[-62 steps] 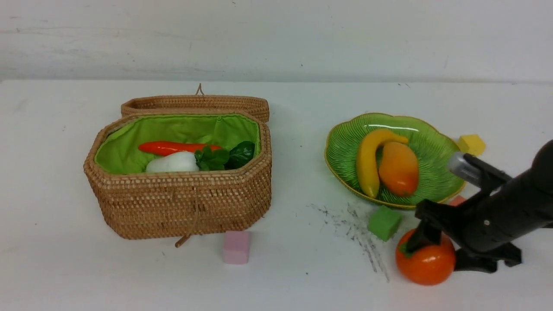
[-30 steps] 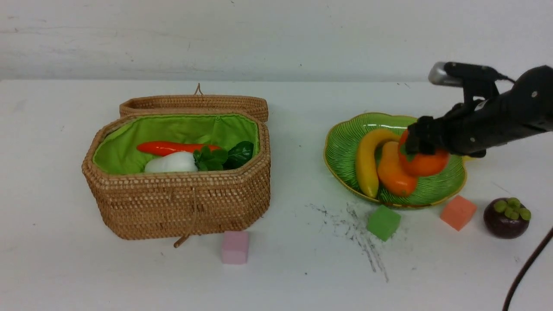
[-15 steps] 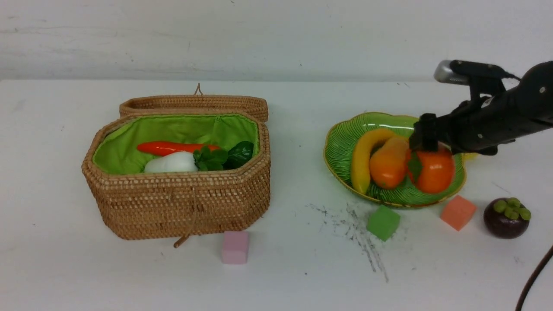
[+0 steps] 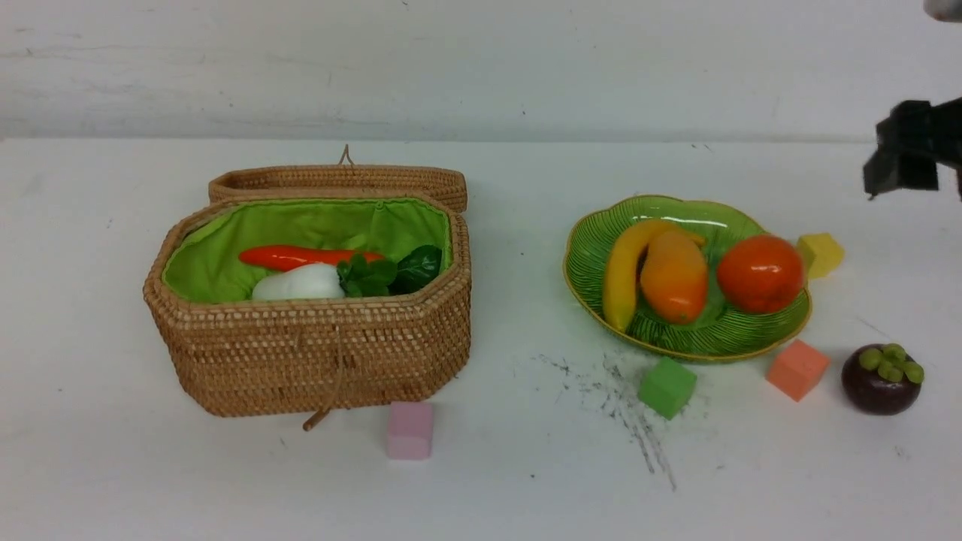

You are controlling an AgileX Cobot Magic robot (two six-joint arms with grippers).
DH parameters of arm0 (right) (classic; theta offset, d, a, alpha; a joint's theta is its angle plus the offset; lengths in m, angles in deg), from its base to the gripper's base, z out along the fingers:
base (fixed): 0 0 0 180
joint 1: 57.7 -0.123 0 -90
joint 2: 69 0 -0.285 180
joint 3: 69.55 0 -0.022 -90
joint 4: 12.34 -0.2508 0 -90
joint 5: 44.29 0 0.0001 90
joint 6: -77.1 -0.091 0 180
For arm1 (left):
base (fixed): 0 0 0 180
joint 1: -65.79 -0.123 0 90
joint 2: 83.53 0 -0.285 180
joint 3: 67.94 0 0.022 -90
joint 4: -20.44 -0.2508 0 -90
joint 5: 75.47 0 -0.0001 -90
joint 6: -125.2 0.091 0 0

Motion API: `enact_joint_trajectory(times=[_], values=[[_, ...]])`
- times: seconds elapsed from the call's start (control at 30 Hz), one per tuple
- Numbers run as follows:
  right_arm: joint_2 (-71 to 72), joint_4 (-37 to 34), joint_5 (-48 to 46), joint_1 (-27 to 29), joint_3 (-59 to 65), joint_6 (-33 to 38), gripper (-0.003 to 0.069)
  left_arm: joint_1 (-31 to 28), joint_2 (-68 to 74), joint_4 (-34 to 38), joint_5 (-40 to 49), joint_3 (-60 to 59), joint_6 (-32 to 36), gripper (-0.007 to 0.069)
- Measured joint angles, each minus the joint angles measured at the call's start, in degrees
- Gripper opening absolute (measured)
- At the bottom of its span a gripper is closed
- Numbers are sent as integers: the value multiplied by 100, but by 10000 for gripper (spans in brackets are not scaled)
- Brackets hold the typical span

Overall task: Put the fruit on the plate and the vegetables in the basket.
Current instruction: Use the right arm to grab a mangosteen and put it into the right plate

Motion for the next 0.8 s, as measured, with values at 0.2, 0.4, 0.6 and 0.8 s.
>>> enact_joint_trajectory(times=[0.2, 0.4, 0.6, 0.8], values=[[-746, 364, -25, 250, 536, -783, 616, 0, 0, -23, -78, 0, 0, 218], [-1707, 323, 261, 420, 590, -886, 615, 0, 0, -23, -103, 0, 7, 221], [-2504, 323, 657, 419, 572, -886, 605, 0, 0, 68, -127, 0, 11, 225], [-2508, 367, 651, 419, 525, -886, 591, 0, 0, 231, -133, 0, 18, 230]])
